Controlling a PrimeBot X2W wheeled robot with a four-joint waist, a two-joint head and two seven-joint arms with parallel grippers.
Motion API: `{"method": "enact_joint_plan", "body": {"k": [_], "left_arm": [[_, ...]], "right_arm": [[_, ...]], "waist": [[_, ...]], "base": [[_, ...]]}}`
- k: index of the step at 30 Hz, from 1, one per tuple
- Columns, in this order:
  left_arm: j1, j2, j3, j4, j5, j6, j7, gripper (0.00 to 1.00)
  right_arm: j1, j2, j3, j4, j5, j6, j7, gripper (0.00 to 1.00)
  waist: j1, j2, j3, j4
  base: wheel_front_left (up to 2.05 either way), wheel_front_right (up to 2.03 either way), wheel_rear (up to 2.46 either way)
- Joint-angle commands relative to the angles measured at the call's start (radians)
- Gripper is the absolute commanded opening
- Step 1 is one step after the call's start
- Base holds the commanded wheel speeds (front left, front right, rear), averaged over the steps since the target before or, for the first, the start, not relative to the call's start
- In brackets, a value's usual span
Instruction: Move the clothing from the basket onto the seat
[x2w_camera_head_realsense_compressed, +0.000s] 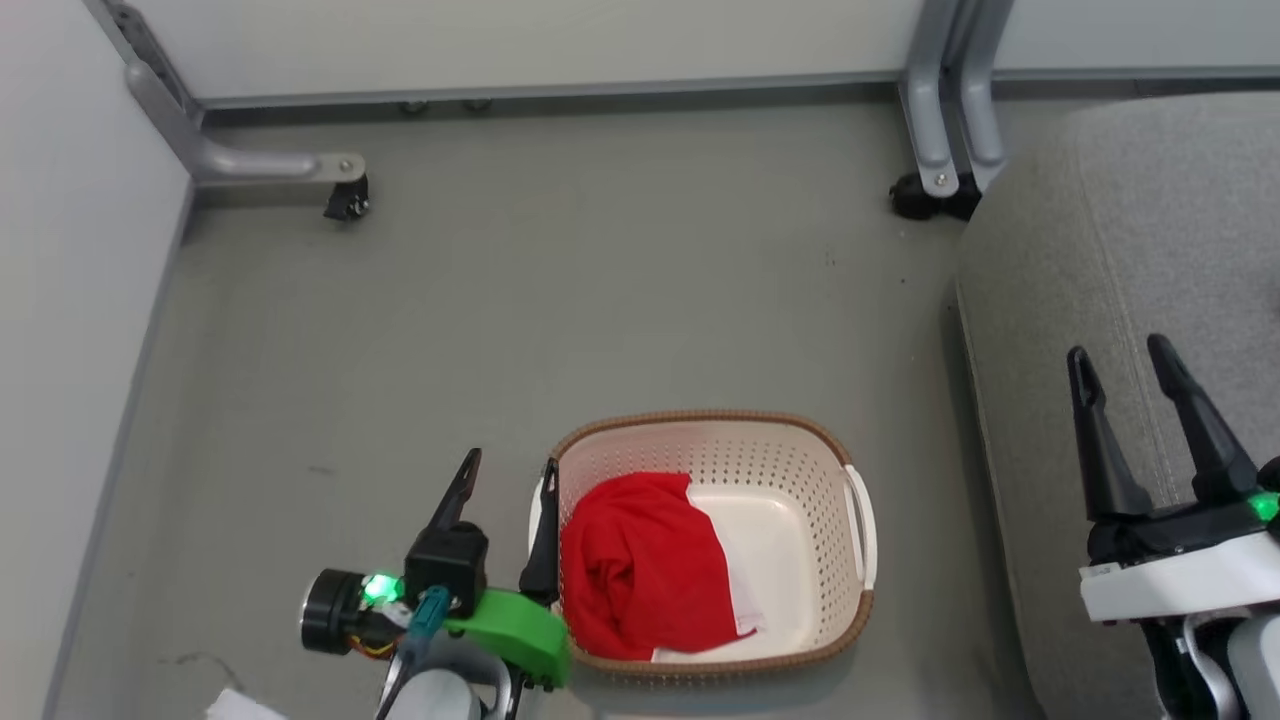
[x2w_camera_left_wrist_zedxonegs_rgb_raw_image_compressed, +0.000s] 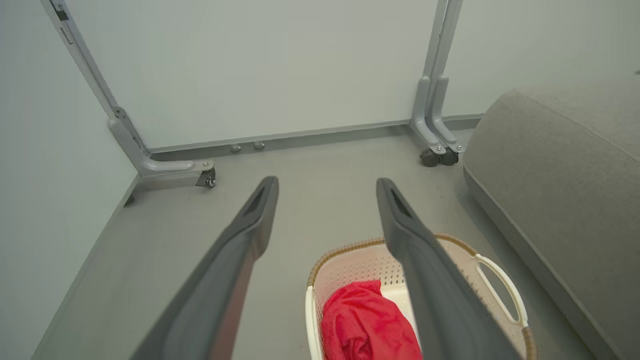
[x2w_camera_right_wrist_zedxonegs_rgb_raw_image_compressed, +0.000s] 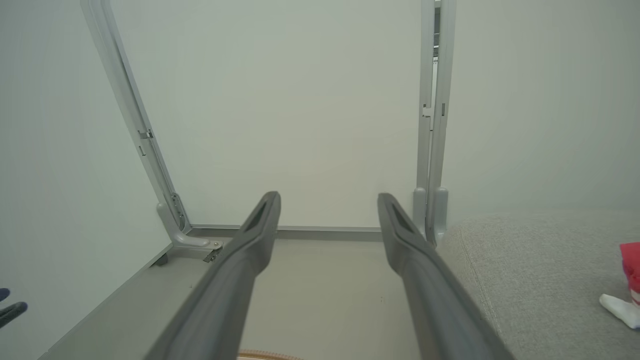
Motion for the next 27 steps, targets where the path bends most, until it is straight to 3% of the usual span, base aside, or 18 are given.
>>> {"method": "enact_joint_plan", "body": {"k": [1,14,20,27], "left_arm": [[-0.057,0.004,-0.022,0.041,-0.013,0.013,0.000,1.00],[-0.443,0.005,-0.351,0.511,-0.222,0.057,0.039,1.00],[-0.616,0.006,-0.540,0.644,-0.205,0.072,0.180,1.00],[-0.764,0.006,-0.698,0.767,-0.161,0.034,0.372,1.00]], "right_arm": [[-0.029,-0.015,-0.005,-0.007,0.016,-0.001,0.000,1.00],[-0.168,-0.088,0.029,-0.080,0.087,-0.002,0.000,1.00],[-0.228,-0.106,0.047,-0.130,0.113,-0.002,0.000,1.00],[-0.271,-0.100,0.057,-0.147,0.137,-0.002,0.000,1.00]], "waist": [[0.0000,-0.0001,0.170,-0.088],[0.0000,-0.0001,0.432,-0.195],[0.0000,-0.0001,0.557,-0.234],[0.0000,-0.0001,0.674,-0.276]], "base": [[0.00,0.00,0.00],[0.00,0.00,0.00],[0.00,0.00,0.00],[0.00,0.00,0.00]]}}
